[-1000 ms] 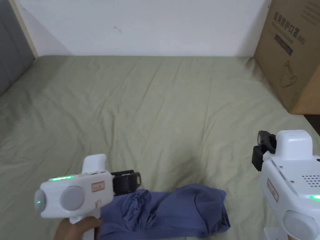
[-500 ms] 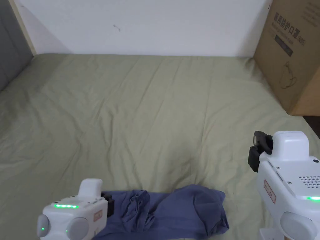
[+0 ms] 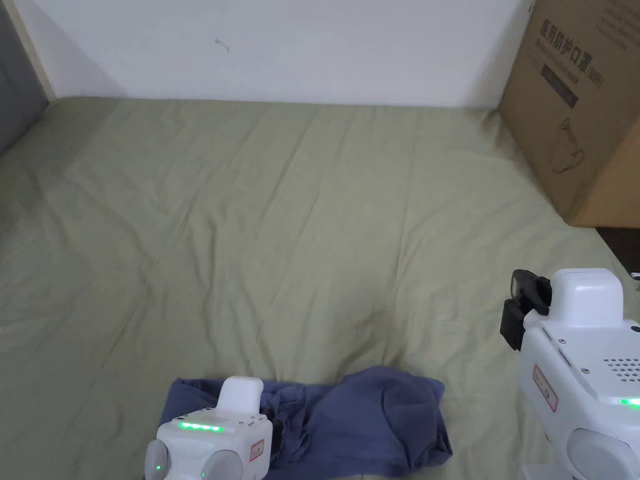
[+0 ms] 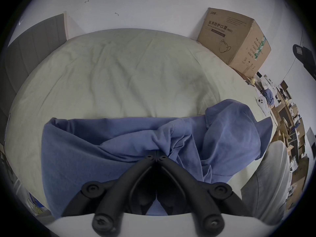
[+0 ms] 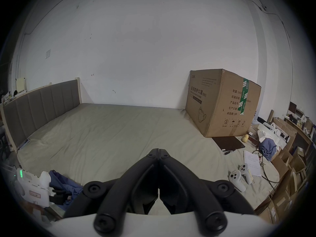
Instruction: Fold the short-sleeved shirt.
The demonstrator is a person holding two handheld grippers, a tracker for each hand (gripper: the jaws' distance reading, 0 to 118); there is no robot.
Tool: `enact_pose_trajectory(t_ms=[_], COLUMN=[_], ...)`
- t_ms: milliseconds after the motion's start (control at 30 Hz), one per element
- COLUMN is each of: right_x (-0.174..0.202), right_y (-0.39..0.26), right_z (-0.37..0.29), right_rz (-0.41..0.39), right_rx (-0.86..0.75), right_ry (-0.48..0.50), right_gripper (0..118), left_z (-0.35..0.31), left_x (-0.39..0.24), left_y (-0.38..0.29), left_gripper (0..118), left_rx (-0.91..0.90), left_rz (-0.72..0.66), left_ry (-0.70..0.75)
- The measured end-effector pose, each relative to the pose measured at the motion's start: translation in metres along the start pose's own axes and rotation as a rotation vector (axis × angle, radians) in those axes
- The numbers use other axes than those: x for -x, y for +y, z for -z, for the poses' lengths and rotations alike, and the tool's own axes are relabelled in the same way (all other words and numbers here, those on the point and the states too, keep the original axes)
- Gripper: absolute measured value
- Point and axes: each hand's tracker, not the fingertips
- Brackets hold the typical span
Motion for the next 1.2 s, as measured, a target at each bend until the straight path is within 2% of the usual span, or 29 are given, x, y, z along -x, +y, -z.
enact_pose_trajectory(t_ms=[100, 300, 433, 467, 500, 533, 567, 600, 633, 900, 933, 1033, 1100, 1133, 1200], right_x=[0.003, 0.012, 0.021, 0.023, 0.025, 0.027, 0.028, 0.029, 0.03, 0.031, 0.031, 0.028, 0.026, 0.025, 0.023], right_y=[0.002, 0.006, 0.006, 0.006, 0.006, 0.005, 0.005, 0.004, 0.004, 0.001, 0.001, 0.0, 0.001, 0.002, 0.002], right_z=[0.0, 0.003, 0.005, 0.006, 0.006, 0.006, 0.006, 0.006, 0.006, 0.009, 0.009, 0.009, 0.009, 0.009, 0.009], right_rz=[0.002, 0.012, 0.019, 0.017, 0.016, 0.014, 0.012, 0.011, 0.01, 0.004, 0.004, 0.002, 0.002, 0.003, 0.002], right_rx=[0.001, -0.008, -0.007, -0.006, -0.005, -0.003, -0.001, 0.001, 0.003, 0.031, 0.034, 0.038, 0.04, 0.042, 0.041], right_ry=[0.008, 0.033, 0.055, 0.061, 0.067, 0.071, 0.074, 0.077, 0.08, 0.08, 0.079, 0.073, 0.067, 0.065, 0.062], right_gripper=[0, 0, 0, 0, 0, 0, 0, 0, 0, 0, 0, 0, 0, 0, 0], left_z=[-0.009, -0.077, -0.098, -0.1, -0.1, -0.099, -0.097, -0.095, -0.091, -0.05, -0.046, -0.022, -0.02, -0.021, -0.024], left_x=[0.008, 0.062, 0.115, 0.128, 0.141, 0.152, 0.162, 0.165, 0.169, 0.177, 0.176, 0.184, 0.178, 0.18, 0.179], left_y=[0.005, 0.032, 0.04, 0.04, 0.038, 0.036, 0.033, 0.03, 0.027, 0.002, -0.001, -0.005, -0.005, -0.004, -0.003], left_gripper=[0, 0, 2, 9, 26, 62, 90, 106, 111, 108, 100, 58, 43, 21, 17], left_rx=[0.012, -0.108, -0.102, -0.099, -0.09, -0.076, -0.051, -0.026, 0.0, 0.079, 0.081, 0.111, 0.113, 0.106, 0.099], left_rz=[0.01, -0.163, -0.313, -0.344, -0.378, -0.406, -0.429, -0.445, -0.451, -0.495, -0.496, -0.499, -0.469, -0.464, -0.48], left_ry=[-0.024, -0.205, -0.297, -0.302, -0.296, -0.296, -0.299, -0.3, -0.294, -0.341, -0.343, -0.348, -0.32, -0.32, -0.318])
